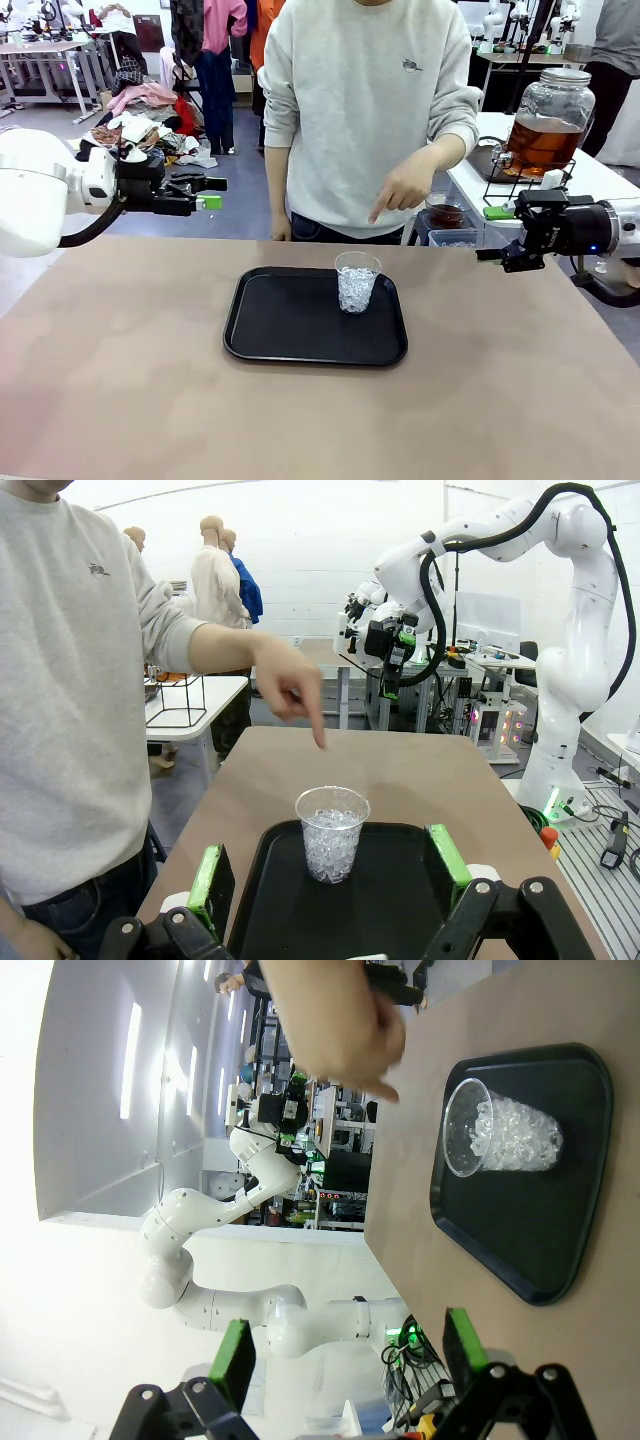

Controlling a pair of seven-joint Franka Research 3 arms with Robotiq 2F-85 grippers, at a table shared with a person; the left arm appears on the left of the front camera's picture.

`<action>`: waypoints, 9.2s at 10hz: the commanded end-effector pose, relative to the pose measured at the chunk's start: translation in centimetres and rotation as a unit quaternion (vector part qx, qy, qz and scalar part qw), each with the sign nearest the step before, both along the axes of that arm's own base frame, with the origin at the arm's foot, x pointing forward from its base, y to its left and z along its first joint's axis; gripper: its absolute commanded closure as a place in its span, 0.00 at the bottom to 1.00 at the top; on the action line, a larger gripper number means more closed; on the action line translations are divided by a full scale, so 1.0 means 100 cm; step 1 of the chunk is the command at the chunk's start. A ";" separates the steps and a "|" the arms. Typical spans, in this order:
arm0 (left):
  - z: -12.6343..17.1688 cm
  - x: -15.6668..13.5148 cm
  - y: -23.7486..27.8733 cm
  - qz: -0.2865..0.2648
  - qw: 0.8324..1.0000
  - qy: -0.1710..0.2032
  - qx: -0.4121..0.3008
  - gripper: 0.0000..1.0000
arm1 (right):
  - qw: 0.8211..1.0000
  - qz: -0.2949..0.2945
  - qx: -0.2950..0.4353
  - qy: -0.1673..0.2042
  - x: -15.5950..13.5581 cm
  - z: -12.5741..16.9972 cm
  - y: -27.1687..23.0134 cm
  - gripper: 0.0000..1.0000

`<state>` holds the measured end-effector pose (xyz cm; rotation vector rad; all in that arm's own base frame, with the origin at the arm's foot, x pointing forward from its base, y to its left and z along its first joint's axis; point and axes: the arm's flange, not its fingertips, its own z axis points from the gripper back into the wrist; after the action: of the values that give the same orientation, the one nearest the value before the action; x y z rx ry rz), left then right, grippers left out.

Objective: Pour the drink into the iced cup.
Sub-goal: Pick up the iced cup indicated by the human and present it to them.

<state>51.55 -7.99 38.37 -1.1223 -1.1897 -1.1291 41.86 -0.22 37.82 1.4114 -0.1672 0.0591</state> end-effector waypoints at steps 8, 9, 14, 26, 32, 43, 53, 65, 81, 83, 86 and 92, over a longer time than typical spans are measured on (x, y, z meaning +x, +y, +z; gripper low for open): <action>0.002 0.002 -0.001 0.005 1.000 -0.001 -0.004 0.00 | 1.000 -0.002 0.000 -0.001 -0.001 0.001 0.000 0.00; 0.002 0.002 -0.001 0.005 1.000 -0.001 -0.004 0.00 | 1.000 -0.002 0.000 -0.001 -0.001 0.001 0.000 0.00; 0.002 0.002 -0.001 0.005 1.000 -0.001 -0.004 0.00 | 1.000 -0.002 0.000 -0.001 -0.001 0.001 0.000 0.00; 0.002 0.002 -0.001 0.005 1.000 -0.001 -0.004 0.00 | 0.953 0.039 -0.025 -0.299 -0.011 0.031 0.000 0.00; 0.002 0.002 -0.001 0.005 1.000 -0.001 -0.004 0.00 | 0.863 0.033 -0.134 -0.486 0.015 0.030 0.003 0.00; 0.002 0.002 -0.001 0.005 1.000 -0.001 -0.004 0.00 | 0.774 0.093 -0.127 -0.614 0.038 -0.021 0.021 0.00; 0.002 0.002 -0.001 0.005 1.000 -0.001 -0.004 0.00 | 0.734 0.121 -0.136 -0.655 0.068 -0.078 0.056 0.00; 0.002 0.002 -0.001 0.005 1.000 -0.001 -0.004 0.00 | 0.724 0.098 -0.065 -0.680 0.100 -0.137 0.096 0.00; 0.002 0.002 -0.001 0.005 1.000 -0.001 -0.004 0.00 | 0.766 0.151 0.008 -0.624 0.121 -0.174 0.144 0.00; 0.002 0.002 -0.001 0.005 1.000 -0.001 -0.004 0.00 | 0.767 0.155 0.012 -0.622 0.121 -0.175 0.148 0.00; 0.002 0.002 -0.001 0.005 1.000 -0.001 -0.004 0.00 | 0.770 0.165 0.016 -0.616 0.120 -0.175 0.155 0.00; 0.002 0.002 -0.001 0.005 1.000 -0.001 -0.004 0.00 | 0.770 0.183 0.014 -0.612 0.123 -0.180 0.175 0.00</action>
<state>51.61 -7.97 38.33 -1.1222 -1.1895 -1.1286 53.47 16.59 19.99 1.2148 -1.0133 1.3154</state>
